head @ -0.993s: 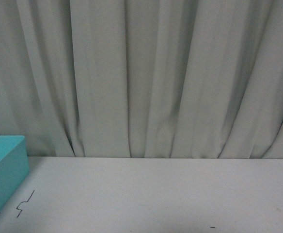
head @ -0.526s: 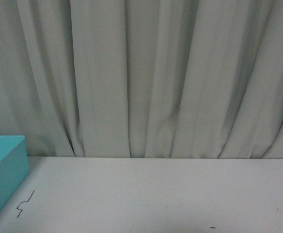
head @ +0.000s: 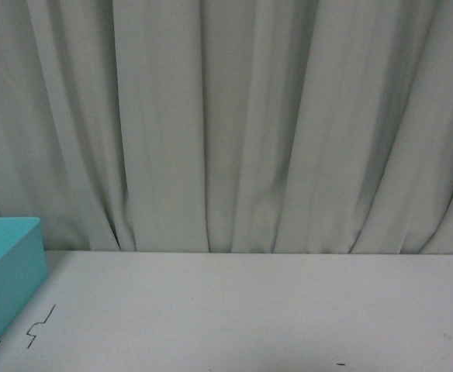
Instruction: Wind up and store yellow beetle toy
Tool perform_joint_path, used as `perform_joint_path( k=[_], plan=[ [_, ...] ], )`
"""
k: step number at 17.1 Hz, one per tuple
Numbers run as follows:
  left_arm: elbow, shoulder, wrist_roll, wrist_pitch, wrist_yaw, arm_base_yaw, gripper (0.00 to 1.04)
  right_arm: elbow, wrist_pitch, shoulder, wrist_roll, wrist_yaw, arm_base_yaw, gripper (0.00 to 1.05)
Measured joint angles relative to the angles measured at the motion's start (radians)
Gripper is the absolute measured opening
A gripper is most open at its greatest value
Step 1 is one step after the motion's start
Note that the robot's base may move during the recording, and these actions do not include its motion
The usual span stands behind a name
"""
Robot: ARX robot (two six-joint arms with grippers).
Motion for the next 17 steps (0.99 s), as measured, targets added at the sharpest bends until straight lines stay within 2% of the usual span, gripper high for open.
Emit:
perform_joint_path(
  k=[8,11,13,15,17],
  plan=[
    [0.000,0.000,-0.002,-0.001,0.001,0.000,0.03,0.000,0.000,0.000,0.000,0.000,0.000,0.98],
    [0.000,0.000,-0.001,-0.001,0.001,0.000,0.42,0.000,0.000,0.000,0.000,0.000,0.000,0.98],
    [0.000,0.000,-0.001,-0.001,0.001,0.000,0.63,0.000,0.000,0.000,0.000,0.000,0.000,0.98],
    [0.000,0.000,-0.001,-0.001,0.001,0.000,0.85,0.000,0.000,0.000,0.000,0.000,0.000,0.98],
    [0.000,0.000,0.000,-0.001,0.001,0.000,1.00,0.000,0.000,0.000,0.000,0.000,0.000,0.98]
  ],
)
